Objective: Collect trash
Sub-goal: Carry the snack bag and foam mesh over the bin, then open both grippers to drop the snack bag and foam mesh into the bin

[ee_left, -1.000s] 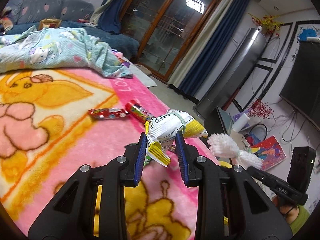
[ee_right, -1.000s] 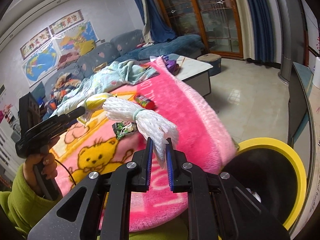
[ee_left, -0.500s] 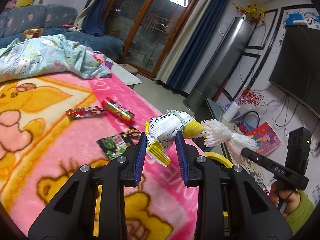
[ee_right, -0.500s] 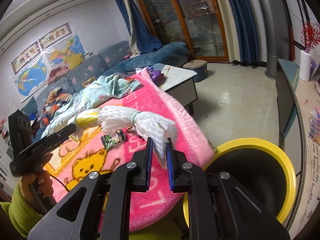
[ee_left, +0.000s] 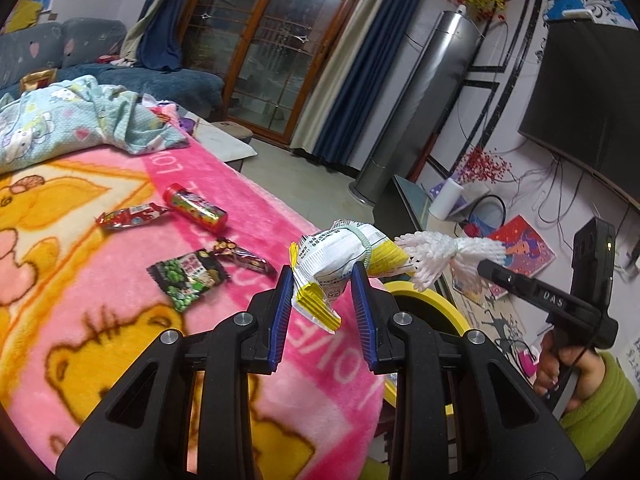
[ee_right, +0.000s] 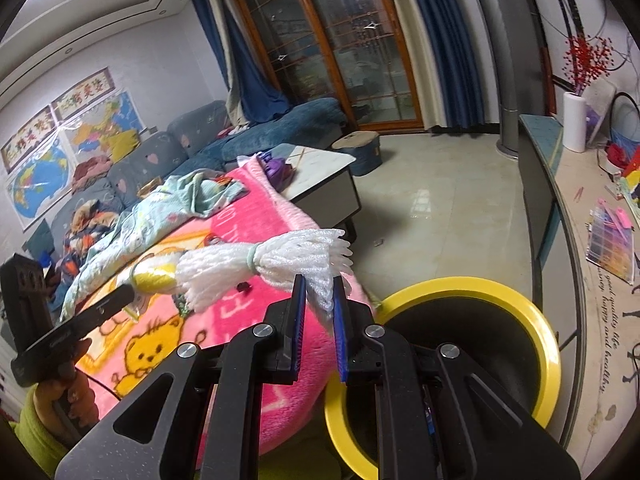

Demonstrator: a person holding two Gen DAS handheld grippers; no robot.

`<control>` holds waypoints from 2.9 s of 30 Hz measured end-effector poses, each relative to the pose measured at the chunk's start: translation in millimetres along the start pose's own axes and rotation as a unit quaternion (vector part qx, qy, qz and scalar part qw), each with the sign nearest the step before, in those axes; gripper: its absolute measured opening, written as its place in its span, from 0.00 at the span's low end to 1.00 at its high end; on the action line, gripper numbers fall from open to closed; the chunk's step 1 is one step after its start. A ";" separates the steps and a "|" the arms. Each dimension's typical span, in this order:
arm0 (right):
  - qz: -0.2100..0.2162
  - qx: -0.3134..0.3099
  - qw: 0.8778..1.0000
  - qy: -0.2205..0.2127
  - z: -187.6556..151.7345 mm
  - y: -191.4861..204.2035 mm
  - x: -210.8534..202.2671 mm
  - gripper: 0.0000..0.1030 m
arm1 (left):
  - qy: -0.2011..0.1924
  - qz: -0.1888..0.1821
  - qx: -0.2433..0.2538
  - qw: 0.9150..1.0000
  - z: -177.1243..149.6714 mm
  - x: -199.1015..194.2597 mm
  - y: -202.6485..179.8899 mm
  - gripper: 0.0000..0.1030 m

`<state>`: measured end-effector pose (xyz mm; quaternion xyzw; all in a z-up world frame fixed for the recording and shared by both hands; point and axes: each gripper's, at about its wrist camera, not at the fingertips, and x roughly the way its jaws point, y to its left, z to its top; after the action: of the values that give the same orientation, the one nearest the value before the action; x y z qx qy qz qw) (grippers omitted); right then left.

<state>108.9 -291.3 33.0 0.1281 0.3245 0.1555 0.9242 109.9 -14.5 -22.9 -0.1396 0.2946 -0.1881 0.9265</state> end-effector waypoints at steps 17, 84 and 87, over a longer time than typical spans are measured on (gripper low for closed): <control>-0.048 0.046 0.998 -0.013 -9.0 -49.5 -22.5 0.12 | 0.035 -0.030 0.055 0.997 -20.1 22.2 -45.6 0.22; -0.123 0.130 0.984 0.025 -52.1 -117.9 -13.3 0.56 | 0.081 -0.031 0.145 0.986 -62.6 88.2 -120.6 0.89; -0.119 0.110 0.987 0.009 -46.6 -101.4 -16.4 0.70 | 0.067 -0.019 0.130 0.989 -56.7 79.8 -112.6 0.89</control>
<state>87.7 -384.3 -27.3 0.1879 0.3613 0.0092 0.9133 106.3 -157.5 -65.3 -0.0107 0.3260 -0.2516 0.9112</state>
